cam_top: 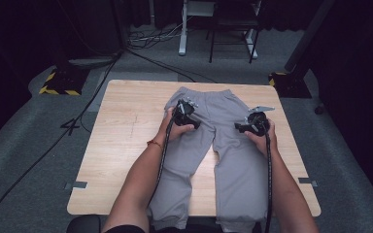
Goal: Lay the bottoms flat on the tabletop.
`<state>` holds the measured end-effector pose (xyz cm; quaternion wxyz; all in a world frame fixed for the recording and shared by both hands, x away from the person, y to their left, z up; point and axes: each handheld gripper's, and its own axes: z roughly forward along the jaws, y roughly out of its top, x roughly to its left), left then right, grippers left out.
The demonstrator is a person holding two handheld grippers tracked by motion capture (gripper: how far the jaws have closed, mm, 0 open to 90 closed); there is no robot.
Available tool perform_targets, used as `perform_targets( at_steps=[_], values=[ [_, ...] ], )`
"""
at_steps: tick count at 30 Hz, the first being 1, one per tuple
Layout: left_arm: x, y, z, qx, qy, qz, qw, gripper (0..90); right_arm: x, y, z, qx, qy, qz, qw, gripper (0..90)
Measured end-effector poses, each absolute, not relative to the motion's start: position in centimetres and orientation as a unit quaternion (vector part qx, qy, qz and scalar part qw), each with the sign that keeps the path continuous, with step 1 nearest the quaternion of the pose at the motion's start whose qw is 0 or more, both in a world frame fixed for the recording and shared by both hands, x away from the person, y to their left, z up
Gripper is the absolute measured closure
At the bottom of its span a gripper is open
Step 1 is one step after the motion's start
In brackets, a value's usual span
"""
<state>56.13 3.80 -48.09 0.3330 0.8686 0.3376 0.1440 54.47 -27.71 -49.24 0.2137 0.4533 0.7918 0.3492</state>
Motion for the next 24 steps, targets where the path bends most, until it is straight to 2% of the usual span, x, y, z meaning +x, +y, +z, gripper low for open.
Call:
perform_targets(
  at_steps=[3, 9, 10, 14, 15, 17, 24],
  values=[
    [52.9, 5.5, -46.6, 0.872, 0.300, 0.129, 0.365, 21.0, 52.1, -27.2, -47.8, 0.422, 0.806, 0.364, 0.202, 27.6],
    [45.4, 9.3, -46.6, 0.893, 0.248, 0.120, 0.355, 21.3, 45.1, -26.3, -46.0, 0.364, 0.827, 0.402, 0.151, 27.8],
    [44.2, 9.9, -46.7, 0.895, 0.245, 0.121, 0.351, 21.6, 43.7, -25.9, -45.9, 0.351, 0.837, 0.391, 0.155, 27.7],
    [40.2, 12.0, -47.3, 0.898, 0.232, 0.110, 0.358, 23.1, 39.7, -25.3, -46.2, 0.319, 0.857, 0.371, 0.160, 28.4],
    [38.9, 12.2, -47.9, 0.904, 0.230, 0.120, 0.341, 26.1, 38.8, -25.3, -46.4, 0.312, 0.861, 0.370, 0.156, 28.5],
    [37.2, 12.4, -48.8, 0.915, 0.211, 0.125, 0.319, 25.5, 37.4, -25.1, -47.0, 0.307, 0.868, 0.359, 0.154, 28.0],
    [33.9, 13.2, -49.4, 0.909, 0.226, 0.112, 0.331, 25.7, 34.1, -24.7, -48.8, 0.294, 0.889, 0.323, 0.137, 26.4]
  ],
)
